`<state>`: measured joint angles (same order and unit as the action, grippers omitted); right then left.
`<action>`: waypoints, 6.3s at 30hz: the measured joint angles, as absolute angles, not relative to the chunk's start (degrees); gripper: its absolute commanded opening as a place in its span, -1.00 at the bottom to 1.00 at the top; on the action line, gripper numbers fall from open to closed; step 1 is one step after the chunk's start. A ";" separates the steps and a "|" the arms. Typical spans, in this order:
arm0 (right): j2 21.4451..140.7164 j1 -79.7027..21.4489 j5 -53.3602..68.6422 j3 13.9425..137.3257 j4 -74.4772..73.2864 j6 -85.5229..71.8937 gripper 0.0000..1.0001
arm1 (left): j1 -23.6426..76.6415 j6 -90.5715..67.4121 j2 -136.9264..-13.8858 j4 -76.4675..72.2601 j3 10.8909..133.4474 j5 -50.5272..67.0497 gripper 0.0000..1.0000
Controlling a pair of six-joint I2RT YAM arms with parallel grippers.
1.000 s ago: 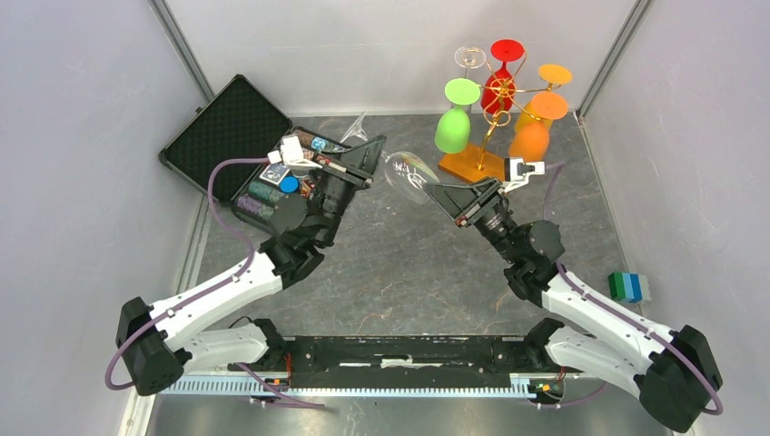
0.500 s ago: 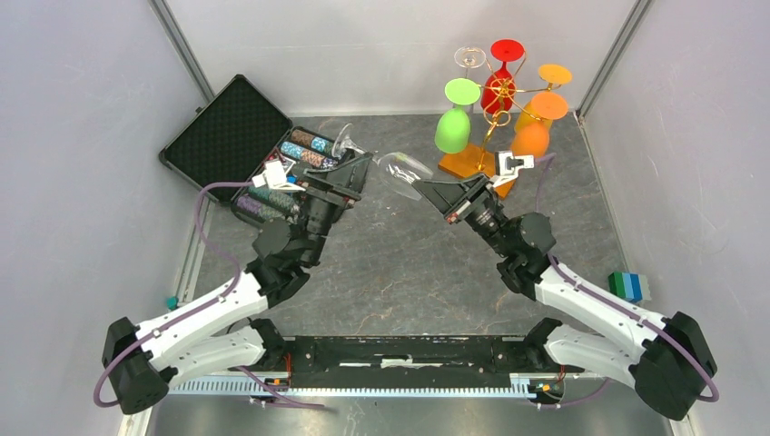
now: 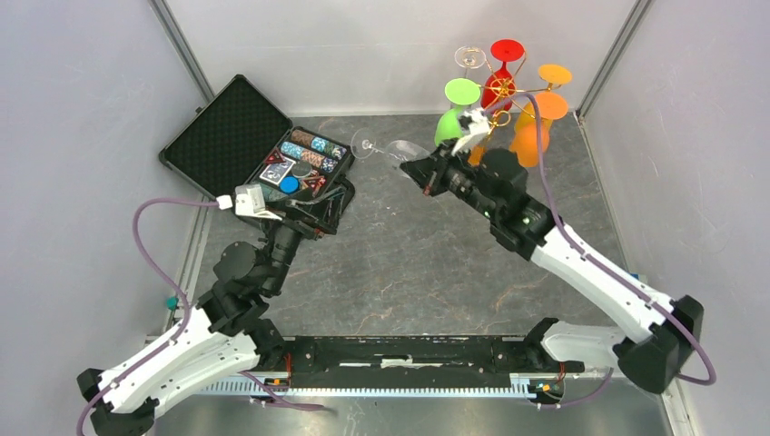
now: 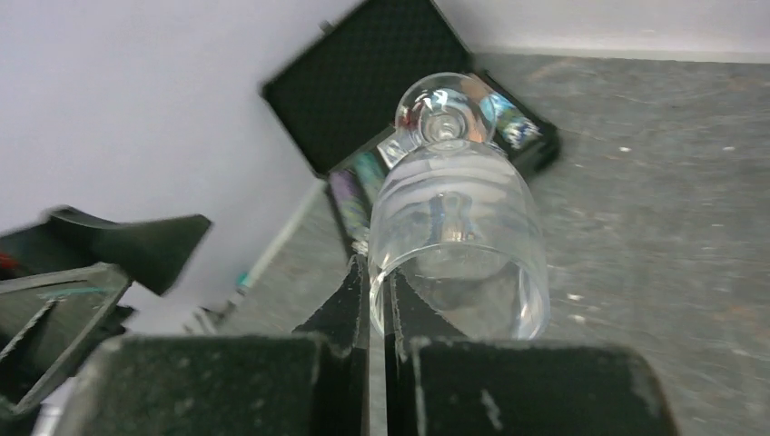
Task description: Take the wine glass off the wine glass rack
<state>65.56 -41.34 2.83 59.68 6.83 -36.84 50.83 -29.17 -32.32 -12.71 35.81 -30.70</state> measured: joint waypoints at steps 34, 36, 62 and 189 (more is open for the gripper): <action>113.95 -53.36 -10.26 115.72 -57.14 2.00 -1.00 | 50.83 -20.73 -38.87 31.59 53.63 -52.03 1.00; 114.41 -53.06 -9.06 115.92 -57.12 2.13 -1.00 | 50.83 -20.73 -37.69 31.64 53.60 -52.80 1.00; 119.52 -51.44 -4.78 119.17 -55.37 2.81 -0.32 | 50.83 -20.73 -36.40 31.62 52.49 -52.21 1.00; 71.94 19.14 31.66 58.87 17.34 -60.62 -1.00 | 50.83 -20.12 -37.34 17.85 49.91 -23.75 1.00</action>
